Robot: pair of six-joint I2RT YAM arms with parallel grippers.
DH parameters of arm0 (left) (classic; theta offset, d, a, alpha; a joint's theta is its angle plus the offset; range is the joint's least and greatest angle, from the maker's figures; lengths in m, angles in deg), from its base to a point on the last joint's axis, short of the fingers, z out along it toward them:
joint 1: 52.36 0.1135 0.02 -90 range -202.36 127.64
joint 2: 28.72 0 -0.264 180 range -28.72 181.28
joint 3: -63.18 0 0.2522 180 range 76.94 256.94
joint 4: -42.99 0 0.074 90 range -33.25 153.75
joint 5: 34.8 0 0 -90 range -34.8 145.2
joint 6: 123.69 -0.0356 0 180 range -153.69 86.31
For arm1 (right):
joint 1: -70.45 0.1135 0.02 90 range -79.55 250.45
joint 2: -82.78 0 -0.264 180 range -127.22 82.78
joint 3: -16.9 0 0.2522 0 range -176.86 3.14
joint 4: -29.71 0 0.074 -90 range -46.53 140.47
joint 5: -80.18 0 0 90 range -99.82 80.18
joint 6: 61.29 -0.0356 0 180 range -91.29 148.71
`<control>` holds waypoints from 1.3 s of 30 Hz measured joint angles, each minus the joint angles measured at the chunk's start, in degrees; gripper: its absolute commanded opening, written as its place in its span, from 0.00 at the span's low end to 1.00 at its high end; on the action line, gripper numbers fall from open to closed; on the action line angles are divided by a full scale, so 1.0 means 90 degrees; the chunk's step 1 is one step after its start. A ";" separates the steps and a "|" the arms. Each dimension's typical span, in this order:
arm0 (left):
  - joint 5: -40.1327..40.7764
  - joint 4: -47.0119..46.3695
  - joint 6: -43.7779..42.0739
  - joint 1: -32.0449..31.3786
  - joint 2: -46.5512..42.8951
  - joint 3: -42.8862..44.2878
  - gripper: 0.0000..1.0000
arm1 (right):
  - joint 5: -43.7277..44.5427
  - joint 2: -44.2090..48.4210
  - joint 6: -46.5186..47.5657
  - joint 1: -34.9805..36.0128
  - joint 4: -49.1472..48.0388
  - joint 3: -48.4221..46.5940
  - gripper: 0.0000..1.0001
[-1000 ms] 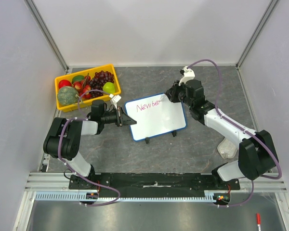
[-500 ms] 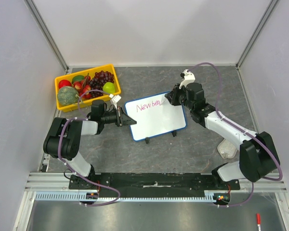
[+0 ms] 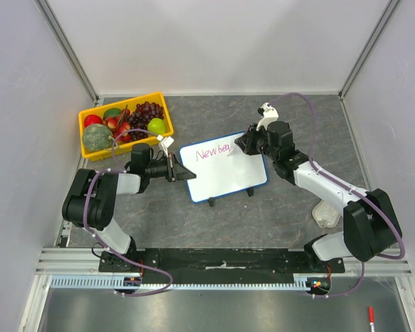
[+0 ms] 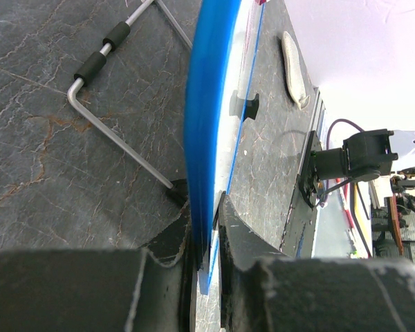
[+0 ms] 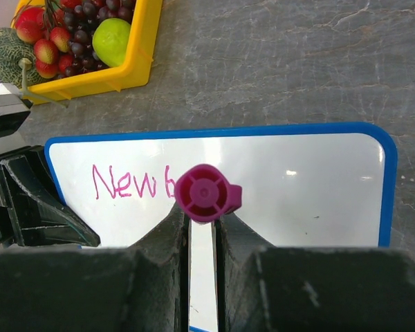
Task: Write a sentence on the whiteboard
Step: Write with the whiteboard marker on the whiteboard.
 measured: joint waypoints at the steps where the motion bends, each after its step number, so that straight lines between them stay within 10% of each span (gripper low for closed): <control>1: 0.0000 0.0000 0.0000 0.0000 0.0000 0.0000 0.02 | -0.0022 -0.0019 -0.0029 0.0000 -0.0024 0.0000 0.00; 39: -0.0005 -0.0002 -0.0029 -0.0002 0.0000 0.0002 0.02 | 0.0741 0.0029 0.0019 -0.0036 -0.0121 -0.0372 0.00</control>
